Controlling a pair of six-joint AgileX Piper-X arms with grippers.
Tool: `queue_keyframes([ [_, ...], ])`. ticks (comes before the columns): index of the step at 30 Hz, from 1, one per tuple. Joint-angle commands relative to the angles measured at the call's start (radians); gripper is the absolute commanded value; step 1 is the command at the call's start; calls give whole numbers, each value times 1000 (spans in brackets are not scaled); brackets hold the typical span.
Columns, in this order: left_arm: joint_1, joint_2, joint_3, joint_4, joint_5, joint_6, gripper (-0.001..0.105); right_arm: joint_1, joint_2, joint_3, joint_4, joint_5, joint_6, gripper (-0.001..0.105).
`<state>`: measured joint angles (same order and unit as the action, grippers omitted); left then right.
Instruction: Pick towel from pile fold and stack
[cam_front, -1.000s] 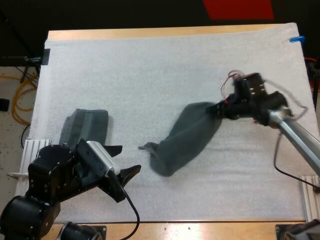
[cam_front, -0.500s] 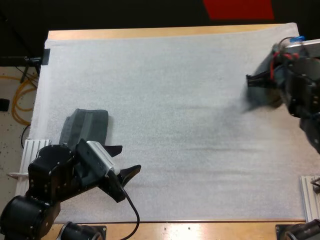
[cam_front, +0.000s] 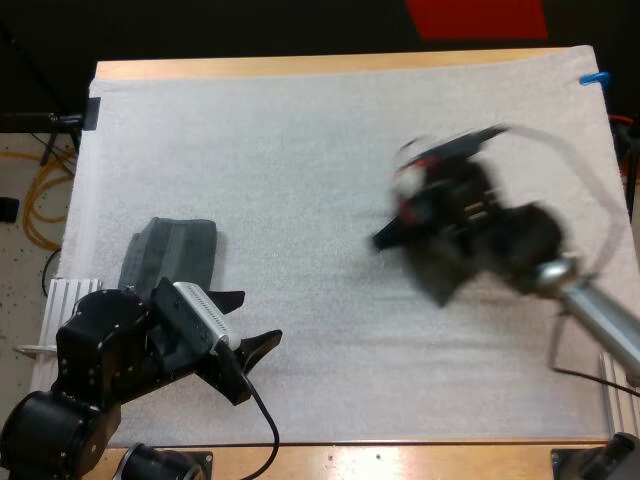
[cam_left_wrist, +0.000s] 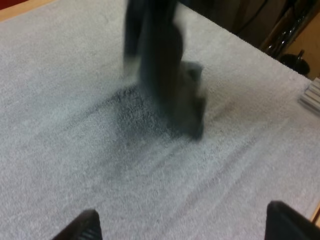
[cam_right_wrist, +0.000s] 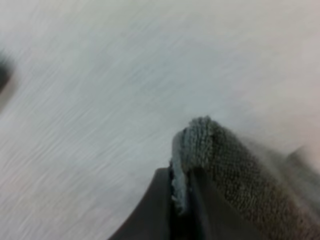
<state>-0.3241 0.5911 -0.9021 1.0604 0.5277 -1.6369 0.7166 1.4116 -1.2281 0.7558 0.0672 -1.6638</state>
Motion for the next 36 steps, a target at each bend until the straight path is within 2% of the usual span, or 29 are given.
queue_keyframes([
  [1,-4,-5,-8,3,4,5,65,66,35,-3,-3,-27,9,0],
  [6,-4,-5,-8,3,0,42,65,240,127,-3,-74,-19,29,0],
  [8,-4,-5,-8,3,0,44,65,283,144,-3,-96,-19,28,4],
  [11,-4,-5,-8,3,0,44,65,315,150,-3,-108,-23,28,26],
  [15,-4,-5,-8,3,0,48,65,311,149,-14,-94,-26,17,67],
  [16,-4,-5,-8,3,0,48,65,310,149,-20,-81,-24,11,74],
  [18,-4,-5,-8,3,0,48,65,310,145,-34,-45,8,-10,77],
  [28,-4,-5,-8,3,0,48,65,289,87,-49,69,165,-50,77],
  [36,-4,-5,-8,3,0,70,65,5,82,-43,125,96,-42,77],
])
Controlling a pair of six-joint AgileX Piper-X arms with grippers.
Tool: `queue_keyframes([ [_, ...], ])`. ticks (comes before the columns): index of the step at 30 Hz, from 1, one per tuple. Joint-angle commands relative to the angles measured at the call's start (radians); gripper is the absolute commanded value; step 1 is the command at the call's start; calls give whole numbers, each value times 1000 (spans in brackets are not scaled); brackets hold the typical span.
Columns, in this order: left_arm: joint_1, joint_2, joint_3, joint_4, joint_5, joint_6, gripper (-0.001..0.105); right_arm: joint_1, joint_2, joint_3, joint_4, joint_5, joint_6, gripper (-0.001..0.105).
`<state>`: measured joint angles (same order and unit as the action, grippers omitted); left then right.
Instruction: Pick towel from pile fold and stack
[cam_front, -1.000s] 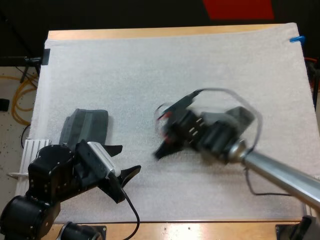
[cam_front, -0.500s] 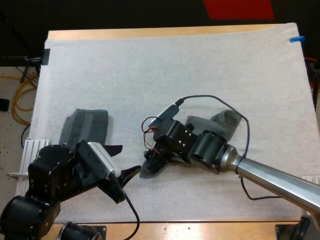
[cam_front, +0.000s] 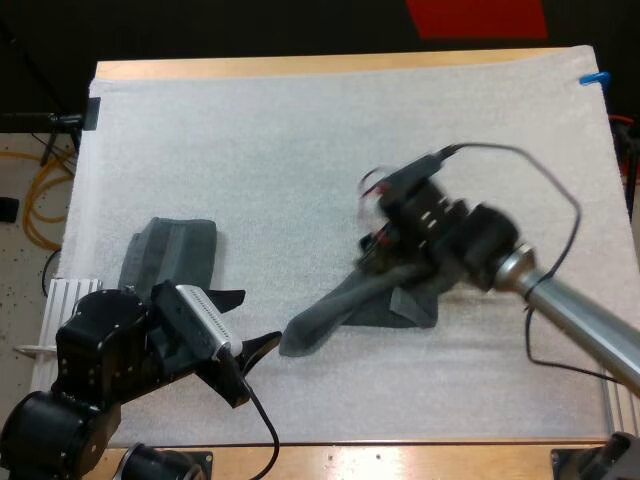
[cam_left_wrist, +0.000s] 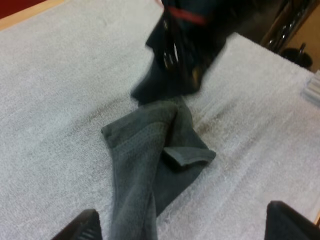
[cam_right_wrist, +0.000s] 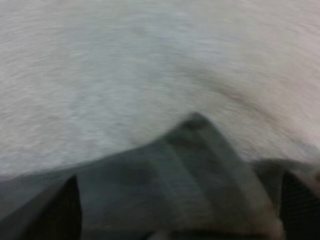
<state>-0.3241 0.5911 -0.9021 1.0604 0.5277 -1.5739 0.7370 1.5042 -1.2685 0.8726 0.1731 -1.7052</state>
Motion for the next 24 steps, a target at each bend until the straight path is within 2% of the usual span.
queue_keyframes([
  [1,-4,-5,-8,-1,0,11,65,-55,-10,3,8,-19,0,77],
  [3,-4,9,-8,-13,0,11,65,-163,-7,27,6,-67,0,77],
  [5,-4,17,-8,-15,0,11,65,-224,-7,54,0,-108,0,77],
  [6,-4,38,-8,-16,0,11,65,-306,-7,93,-12,-134,0,77],
  [8,-4,55,-8,-19,0,11,65,-371,-7,128,-39,-134,-7,76],
  [11,-4,96,-8,-19,0,11,65,-473,-7,187,-119,-179,-27,62],
  [14,-4,120,-8,-19,0,11,65,-528,13,210,-150,-218,-27,48],
  [18,-4,131,-8,-19,0,11,65,-561,75,211,-162,-287,-50,47],
  [24,-4,131,-8,-19,0,7,65,-563,186,211,-166,-308,-79,47],
])
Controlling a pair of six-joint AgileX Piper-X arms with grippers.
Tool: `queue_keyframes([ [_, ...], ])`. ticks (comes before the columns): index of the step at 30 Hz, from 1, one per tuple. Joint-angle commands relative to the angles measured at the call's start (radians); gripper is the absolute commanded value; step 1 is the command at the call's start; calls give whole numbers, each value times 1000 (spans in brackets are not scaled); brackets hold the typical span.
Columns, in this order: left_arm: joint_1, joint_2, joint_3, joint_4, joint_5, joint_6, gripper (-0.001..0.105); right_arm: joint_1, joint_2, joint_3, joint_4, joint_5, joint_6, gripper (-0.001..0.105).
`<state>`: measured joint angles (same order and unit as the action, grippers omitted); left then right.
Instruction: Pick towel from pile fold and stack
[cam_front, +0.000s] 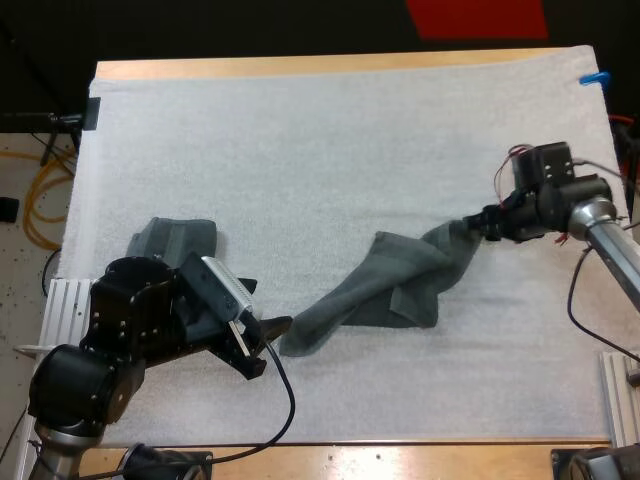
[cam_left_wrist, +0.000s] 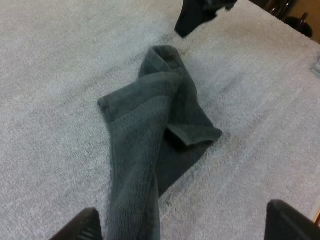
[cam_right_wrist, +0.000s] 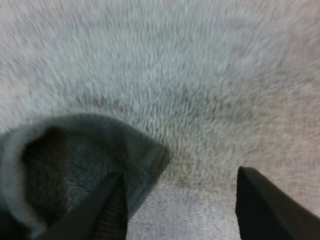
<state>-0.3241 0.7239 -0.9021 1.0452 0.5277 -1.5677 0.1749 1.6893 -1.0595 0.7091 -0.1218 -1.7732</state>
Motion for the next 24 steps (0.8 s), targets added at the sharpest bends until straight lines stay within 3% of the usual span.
queue_keyframes([
  [1,-4,-2,-8,-3,0,1,65,-1,20,2,-7,-31,-11,47],
  [19,-4,-2,-8,-3,0,-19,65,12,155,0,-68,-125,-11,46],
  [21,-4,-2,-8,-3,0,-28,65,23,155,0,-72,-123,-11,43],
  [24,-4,-2,-8,-3,0,-28,65,45,155,0,-82,-123,-11,27],
])
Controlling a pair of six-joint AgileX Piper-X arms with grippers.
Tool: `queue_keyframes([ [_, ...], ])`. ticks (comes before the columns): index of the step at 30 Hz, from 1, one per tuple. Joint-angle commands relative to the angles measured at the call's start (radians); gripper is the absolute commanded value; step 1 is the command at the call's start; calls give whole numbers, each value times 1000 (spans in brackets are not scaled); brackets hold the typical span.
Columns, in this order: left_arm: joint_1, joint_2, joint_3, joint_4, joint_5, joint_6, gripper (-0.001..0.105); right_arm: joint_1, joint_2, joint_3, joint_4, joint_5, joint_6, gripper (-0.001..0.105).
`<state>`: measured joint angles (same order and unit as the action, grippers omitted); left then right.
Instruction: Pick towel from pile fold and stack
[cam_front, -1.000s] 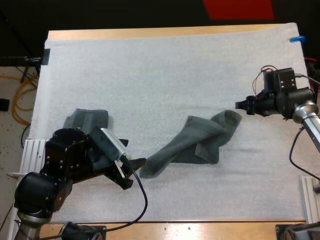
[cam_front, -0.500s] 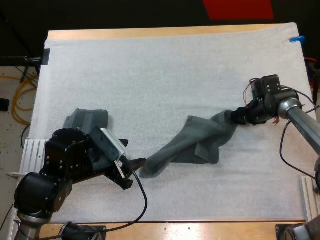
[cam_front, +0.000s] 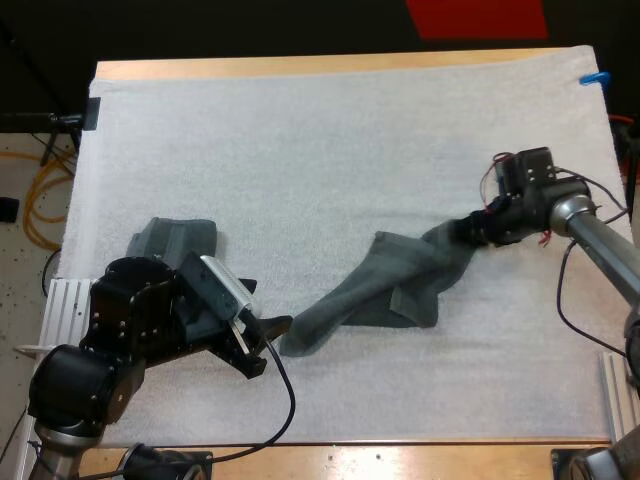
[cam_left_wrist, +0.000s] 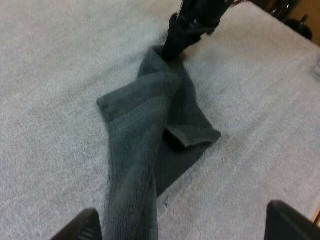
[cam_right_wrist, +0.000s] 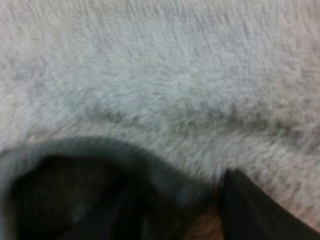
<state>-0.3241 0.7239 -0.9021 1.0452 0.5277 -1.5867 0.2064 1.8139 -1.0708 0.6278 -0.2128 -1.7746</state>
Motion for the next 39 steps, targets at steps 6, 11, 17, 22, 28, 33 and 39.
queue_keyframes([
  [6,-4,-2,-8,-3,0,-9,65,38,30,11,-4,1,-2,0],
  [11,-4,-1,-8,-5,4,-7,65,38,-15,11,75,153,-9,0],
  [17,-62,49,-8,-121,-64,53,65,38,-109,14,315,239,-38,0],
  [22,-167,192,-12,-264,-117,66,65,38,-129,14,382,237,-40,0],
  [28,-279,466,-96,-399,-228,98,65,38,-130,14,406,237,-32,0],
  [33,-288,707,-241,-395,-304,109,65,38,-130,14,406,237,-28,0],
  [39,-283,934,-399,-393,-313,109,65,38,-130,14,406,237,-28,0],
])
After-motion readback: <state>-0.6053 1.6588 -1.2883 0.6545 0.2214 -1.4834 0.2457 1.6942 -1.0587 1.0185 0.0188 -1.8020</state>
